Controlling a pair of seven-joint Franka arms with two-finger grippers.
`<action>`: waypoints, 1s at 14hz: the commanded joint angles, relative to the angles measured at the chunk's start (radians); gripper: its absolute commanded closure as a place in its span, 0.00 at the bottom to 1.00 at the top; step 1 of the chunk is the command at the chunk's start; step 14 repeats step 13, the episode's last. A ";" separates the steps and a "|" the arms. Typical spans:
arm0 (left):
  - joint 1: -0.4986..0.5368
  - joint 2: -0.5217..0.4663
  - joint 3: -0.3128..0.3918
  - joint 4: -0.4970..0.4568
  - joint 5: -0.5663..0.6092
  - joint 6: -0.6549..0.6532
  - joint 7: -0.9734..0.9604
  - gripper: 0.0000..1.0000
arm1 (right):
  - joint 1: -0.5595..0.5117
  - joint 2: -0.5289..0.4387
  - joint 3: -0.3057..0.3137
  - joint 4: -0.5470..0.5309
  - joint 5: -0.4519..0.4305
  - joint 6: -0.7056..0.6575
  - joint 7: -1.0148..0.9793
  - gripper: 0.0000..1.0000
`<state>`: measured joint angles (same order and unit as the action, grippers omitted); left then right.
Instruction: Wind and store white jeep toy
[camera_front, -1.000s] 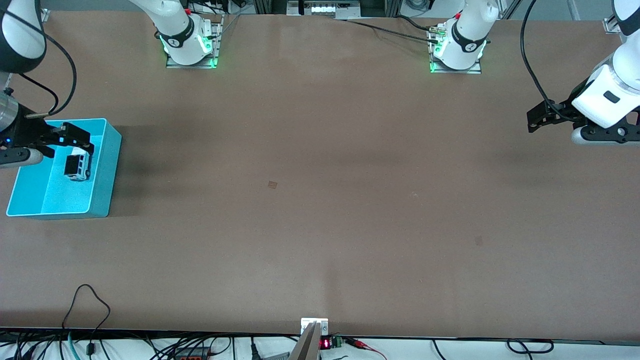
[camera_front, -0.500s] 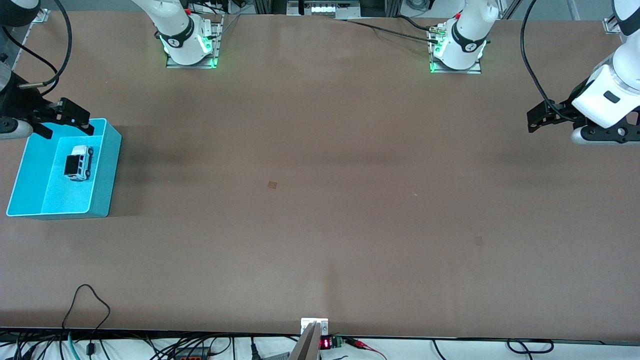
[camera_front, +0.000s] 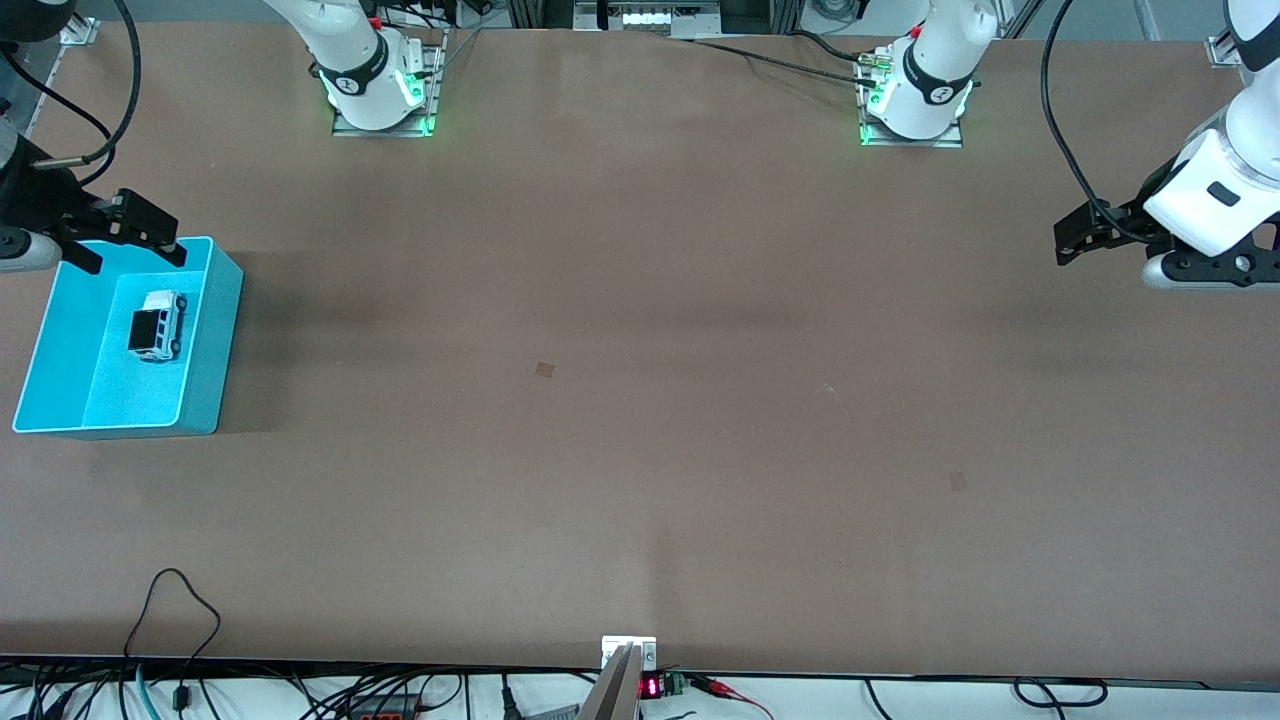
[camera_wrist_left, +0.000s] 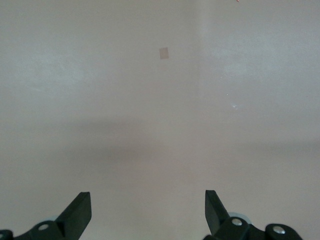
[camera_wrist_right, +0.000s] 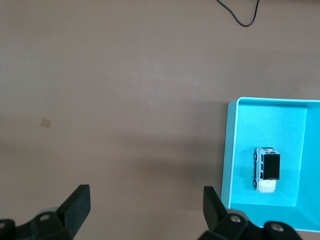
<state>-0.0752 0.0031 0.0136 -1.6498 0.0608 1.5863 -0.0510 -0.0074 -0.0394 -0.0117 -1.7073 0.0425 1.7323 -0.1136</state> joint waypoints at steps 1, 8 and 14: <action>0.006 -0.002 0.002 0.016 -0.022 -0.017 0.014 0.00 | 0.026 0.010 0.013 0.066 -0.001 -0.060 0.073 0.00; 0.006 -0.002 0.002 0.016 -0.022 -0.017 0.016 0.00 | 0.029 -0.001 0.013 0.074 -0.009 -0.108 0.218 0.00; 0.006 -0.002 0.002 0.016 -0.022 -0.017 0.016 0.00 | 0.027 -0.001 0.013 0.074 -0.059 -0.108 0.207 0.00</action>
